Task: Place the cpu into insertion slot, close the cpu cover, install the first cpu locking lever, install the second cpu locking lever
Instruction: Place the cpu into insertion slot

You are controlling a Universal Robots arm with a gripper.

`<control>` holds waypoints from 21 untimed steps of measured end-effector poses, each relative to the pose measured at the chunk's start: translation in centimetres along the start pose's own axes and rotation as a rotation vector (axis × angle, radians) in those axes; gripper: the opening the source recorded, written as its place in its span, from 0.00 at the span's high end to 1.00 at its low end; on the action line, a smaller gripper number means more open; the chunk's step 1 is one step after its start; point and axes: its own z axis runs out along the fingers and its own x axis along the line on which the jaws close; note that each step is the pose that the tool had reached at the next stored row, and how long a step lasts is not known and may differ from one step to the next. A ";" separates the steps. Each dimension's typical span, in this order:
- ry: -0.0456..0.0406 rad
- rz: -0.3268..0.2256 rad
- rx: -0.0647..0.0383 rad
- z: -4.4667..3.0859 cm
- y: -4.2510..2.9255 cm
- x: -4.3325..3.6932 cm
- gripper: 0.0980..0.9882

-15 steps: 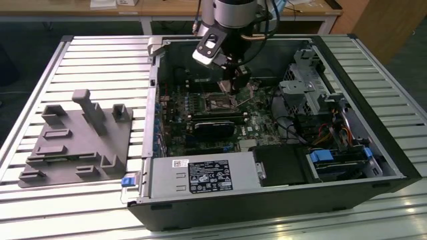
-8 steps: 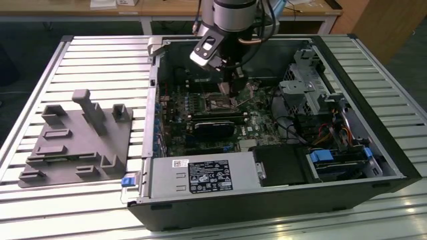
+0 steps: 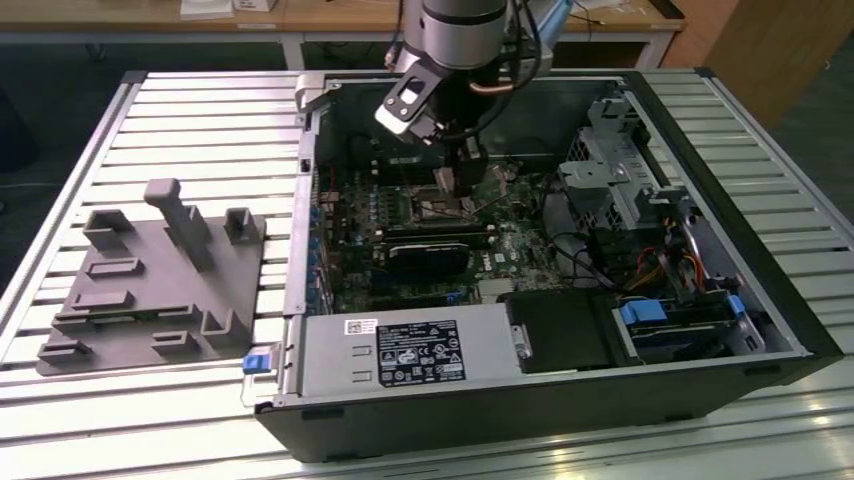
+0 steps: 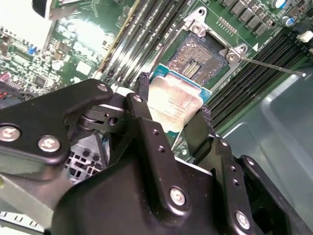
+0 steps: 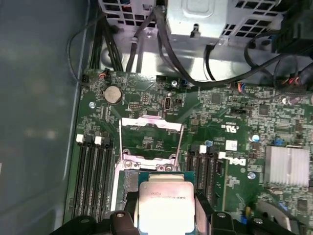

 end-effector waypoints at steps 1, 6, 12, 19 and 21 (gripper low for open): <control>-0.0008 0.001 0.000 0.19 -0.05 0.13 0.50; -0.0024 0.006 0.000 1.07 -0.36 0.55 0.50; -0.0048 0.020 0.000 2.06 -1.14 0.83 0.50; -0.0061 0.037 0.000 3.29 -1.58 0.97 0.50; -0.0064 0.040 0.000 3.59 -1.65 0.98 0.50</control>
